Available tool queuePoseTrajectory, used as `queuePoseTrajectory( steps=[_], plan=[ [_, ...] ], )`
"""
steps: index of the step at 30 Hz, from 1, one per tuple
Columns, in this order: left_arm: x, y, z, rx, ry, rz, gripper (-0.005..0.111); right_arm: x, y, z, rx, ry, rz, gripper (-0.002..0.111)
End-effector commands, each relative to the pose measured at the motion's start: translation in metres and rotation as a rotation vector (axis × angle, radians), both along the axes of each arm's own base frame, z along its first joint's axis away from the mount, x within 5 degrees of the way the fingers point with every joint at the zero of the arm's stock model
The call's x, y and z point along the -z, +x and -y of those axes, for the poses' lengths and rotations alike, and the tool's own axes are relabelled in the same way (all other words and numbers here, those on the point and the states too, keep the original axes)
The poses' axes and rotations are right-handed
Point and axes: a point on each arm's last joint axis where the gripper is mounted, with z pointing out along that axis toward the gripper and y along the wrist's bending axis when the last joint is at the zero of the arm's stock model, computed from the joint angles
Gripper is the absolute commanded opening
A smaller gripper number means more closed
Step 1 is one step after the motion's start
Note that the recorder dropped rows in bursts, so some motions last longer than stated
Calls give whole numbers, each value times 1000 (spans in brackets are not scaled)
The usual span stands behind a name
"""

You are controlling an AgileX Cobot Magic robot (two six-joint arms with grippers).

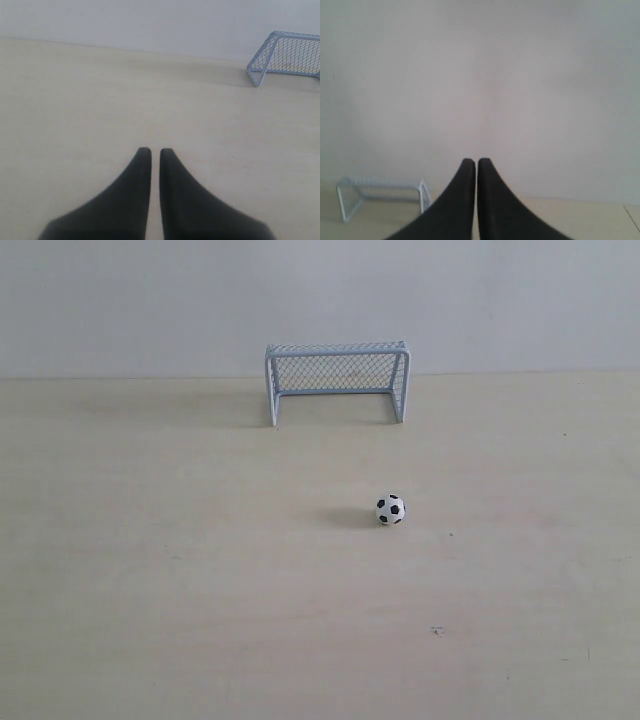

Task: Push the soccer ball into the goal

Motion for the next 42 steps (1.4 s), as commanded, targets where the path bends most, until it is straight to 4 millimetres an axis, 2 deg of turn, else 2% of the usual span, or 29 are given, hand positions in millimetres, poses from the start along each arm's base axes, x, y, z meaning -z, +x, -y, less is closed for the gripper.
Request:
queuePoseTrajectory(
  steps=[1, 4, 7, 10, 13, 21, 26, 30, 34, 37, 42],
  plan=[
    [-2, 0, 0, -4, -14, 16, 6, 0, 43, -7, -56, -228, -215, 0],
    [-2, 0, 0, -4, -14, 16, 6, 9, 68, -16, -182, -380, -344, 0],
    [-2, 0, 0, -4, -14, 16, 6, 24, 87, -29, -390, -570, -448, 0],
    [-2, 0, 0, -4, -14, 16, 6, 44, 103, -38, -602, -741, -489, 0],
    [-2, 0, 0, -4, -14, 16, 6, 63, 118, -44, -743, -835, -504, 0],
    [-2, 0, 0, -4, -14, 16, 6, 111, 149, -49, -981, -939, -638, 0],
    [-2, 0, 0, -4, -14, 16, 6, 129, 169, -57, -1098, -997, -723, 0],
    [-2, 0, 0, -4, -14, 16, 6, 145, 189, -83, -1153, -1122, -828, 0],
    [-2, 0, 0, -4, -14, 16, 6, 157, 207, -110, -1223, -1224, -834, 0],
    [-2, 0, 0, -4, -14, 16, 6, 167, 217, -123, -1271, -1246, -800, 0],
    [-2, 0, 0, -4, -14, 16, 6, 199, 230, -136, -1321, -1311, -752, 0]
  ],
)
